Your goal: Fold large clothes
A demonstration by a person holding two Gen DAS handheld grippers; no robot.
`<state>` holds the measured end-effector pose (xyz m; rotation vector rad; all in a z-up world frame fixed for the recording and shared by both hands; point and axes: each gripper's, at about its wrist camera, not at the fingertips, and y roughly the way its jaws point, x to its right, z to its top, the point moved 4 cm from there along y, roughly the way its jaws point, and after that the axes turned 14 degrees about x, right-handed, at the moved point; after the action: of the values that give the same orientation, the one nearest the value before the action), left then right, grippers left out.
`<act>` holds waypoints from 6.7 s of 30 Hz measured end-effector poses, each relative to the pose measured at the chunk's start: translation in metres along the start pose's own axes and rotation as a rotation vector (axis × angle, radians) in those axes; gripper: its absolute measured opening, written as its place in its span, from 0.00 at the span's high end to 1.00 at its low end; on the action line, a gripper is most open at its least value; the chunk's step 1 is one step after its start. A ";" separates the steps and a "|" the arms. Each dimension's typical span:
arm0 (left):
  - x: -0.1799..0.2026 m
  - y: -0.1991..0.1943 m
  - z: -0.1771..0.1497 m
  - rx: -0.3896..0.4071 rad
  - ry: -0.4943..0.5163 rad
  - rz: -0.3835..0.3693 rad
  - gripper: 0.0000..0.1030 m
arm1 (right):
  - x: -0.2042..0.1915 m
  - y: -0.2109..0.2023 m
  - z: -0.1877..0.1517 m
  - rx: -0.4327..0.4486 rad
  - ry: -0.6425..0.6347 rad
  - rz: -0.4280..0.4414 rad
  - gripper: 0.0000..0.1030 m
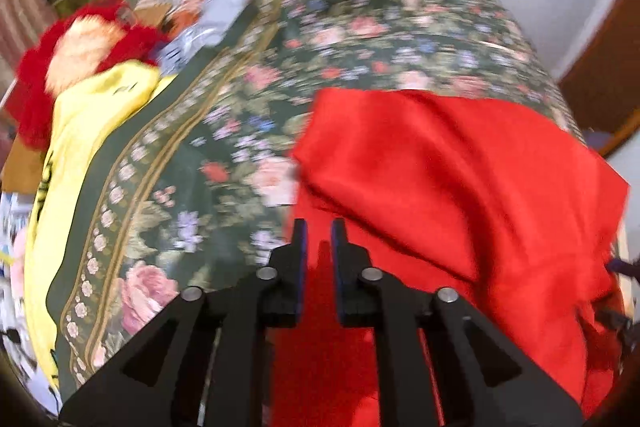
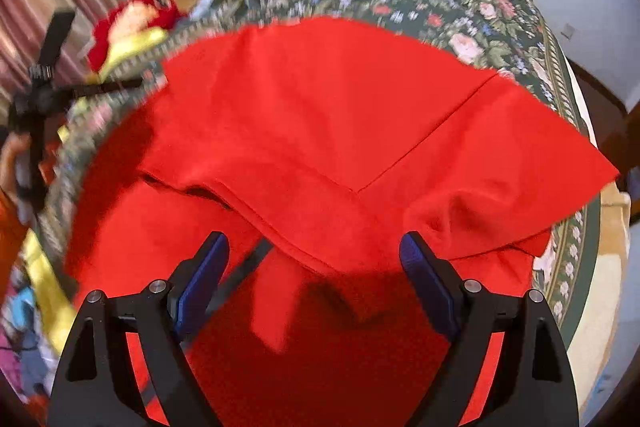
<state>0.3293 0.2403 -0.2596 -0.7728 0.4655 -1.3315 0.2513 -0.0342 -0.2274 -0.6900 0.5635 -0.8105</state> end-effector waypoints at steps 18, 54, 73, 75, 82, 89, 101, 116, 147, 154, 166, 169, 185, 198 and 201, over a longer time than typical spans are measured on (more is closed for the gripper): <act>0.137 0.013 -0.047 -0.007 0.225 -0.152 0.38 | 0.094 0.032 -0.013 -0.051 0.321 -0.112 0.15; -0.026 -0.127 -0.126 -0.014 -0.099 -0.003 0.34 | 0.051 -0.108 -0.097 0.057 0.376 -0.181 0.15; -0.021 -0.114 -0.213 -0.146 -0.167 0.009 0.49 | 0.037 -0.101 -0.126 0.087 0.496 -0.061 0.15; -0.013 -0.114 -0.211 -0.149 -0.130 0.023 0.66 | 0.039 -0.098 -0.125 0.096 0.506 -0.050 0.20; 0.007 -0.118 -0.194 -0.112 -0.131 -0.062 0.91 | 0.052 -0.096 -0.122 0.108 0.557 -0.009 0.68; 0.023 -0.131 -0.153 -0.020 -0.158 -0.126 0.96 | 0.035 -0.102 -0.100 0.159 0.532 0.087 0.85; 0.007 -0.164 -0.048 0.211 -0.206 -0.170 0.98 | 0.035 -0.124 -0.037 0.358 0.517 0.152 0.86; -0.003 -0.131 0.103 0.417 -0.135 -0.035 1.00 | 0.109 -0.081 0.041 0.427 0.542 0.005 0.86; -0.004 -0.096 -0.163 -0.172 -0.269 -0.046 0.25 | 0.102 -0.093 -0.111 0.089 0.539 -0.129 0.66; -0.011 -0.090 -0.207 -0.226 -0.465 -0.161 0.24 | 0.106 -0.098 -0.120 0.050 0.572 -0.105 0.45; 0.021 -0.102 -0.215 -0.205 -0.480 -0.317 0.37 | 0.115 -0.079 -0.111 0.043 0.533 -0.107 0.37; 0.022 -0.102 -0.210 -0.203 -0.497 -0.340 0.63 | 0.123 -0.074 -0.103 0.062 0.549 -0.092 0.37; 0.035 -0.135 -0.119 0.015 -0.400 -0.380 0.96 | 0.101 -0.091 -0.084 0.101 0.502 0.038 0.90; 0.048 -0.148 0.046 0.312 -0.226 -0.303 0.96 | 0.108 -0.103 0.022 0.329 0.476 0.050 0.91; 0.044 -0.126 0.071 0.322 -0.231 -0.243 0.96 | 0.124 -0.091 0.051 0.362 0.485 0.002 0.91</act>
<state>0.3021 0.2081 -0.1149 -0.7170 -0.0296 -1.4747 0.3154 -0.1621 -0.1508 -0.1545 0.8246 -1.0536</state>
